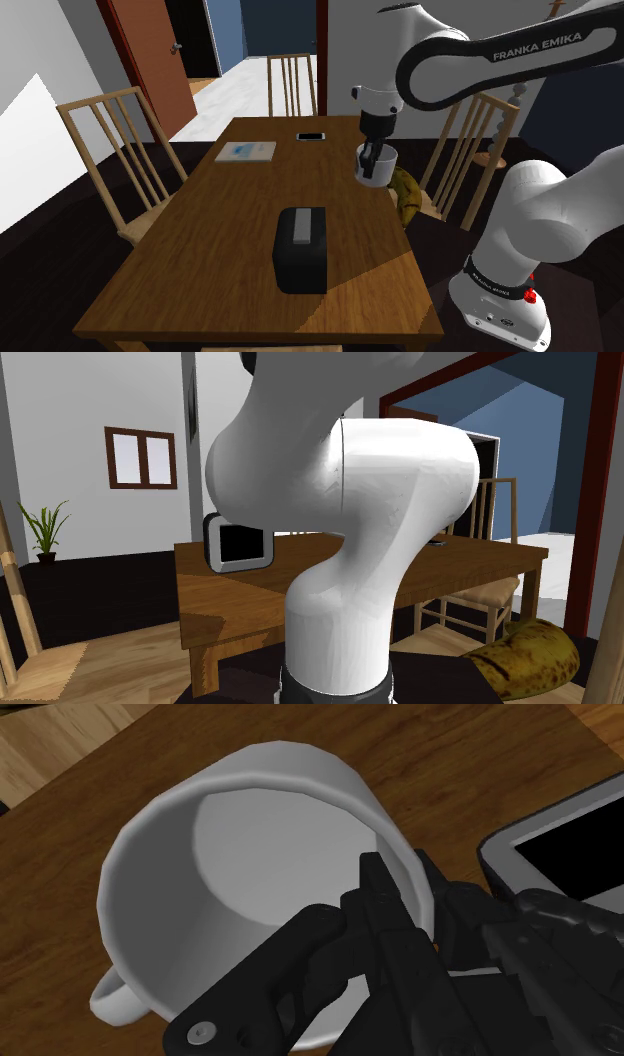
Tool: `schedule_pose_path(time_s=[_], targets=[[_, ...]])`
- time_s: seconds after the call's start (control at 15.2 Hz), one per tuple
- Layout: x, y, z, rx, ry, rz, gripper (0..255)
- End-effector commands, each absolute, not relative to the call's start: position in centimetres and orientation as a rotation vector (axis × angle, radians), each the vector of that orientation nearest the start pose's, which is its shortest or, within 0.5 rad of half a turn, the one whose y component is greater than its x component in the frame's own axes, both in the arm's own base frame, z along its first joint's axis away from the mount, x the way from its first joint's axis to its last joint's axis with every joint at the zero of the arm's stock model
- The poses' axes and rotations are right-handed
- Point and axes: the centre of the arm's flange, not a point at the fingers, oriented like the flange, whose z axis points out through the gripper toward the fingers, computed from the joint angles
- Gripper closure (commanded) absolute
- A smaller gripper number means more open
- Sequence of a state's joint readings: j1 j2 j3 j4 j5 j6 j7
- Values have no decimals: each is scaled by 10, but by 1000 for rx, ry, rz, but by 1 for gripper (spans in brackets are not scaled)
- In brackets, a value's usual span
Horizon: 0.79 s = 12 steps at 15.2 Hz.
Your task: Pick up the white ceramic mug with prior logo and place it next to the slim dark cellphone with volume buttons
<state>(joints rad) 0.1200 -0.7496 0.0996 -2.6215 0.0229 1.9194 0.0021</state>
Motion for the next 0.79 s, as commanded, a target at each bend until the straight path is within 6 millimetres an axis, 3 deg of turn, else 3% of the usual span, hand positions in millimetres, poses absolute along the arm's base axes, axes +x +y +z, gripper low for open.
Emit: schedule_pose_path(time_s=[0.0, 0.73], targets=[[327, 63, 486, -3169, -294, -79, 255], [404, -60, 486, -3169, -294, -79, 255]])
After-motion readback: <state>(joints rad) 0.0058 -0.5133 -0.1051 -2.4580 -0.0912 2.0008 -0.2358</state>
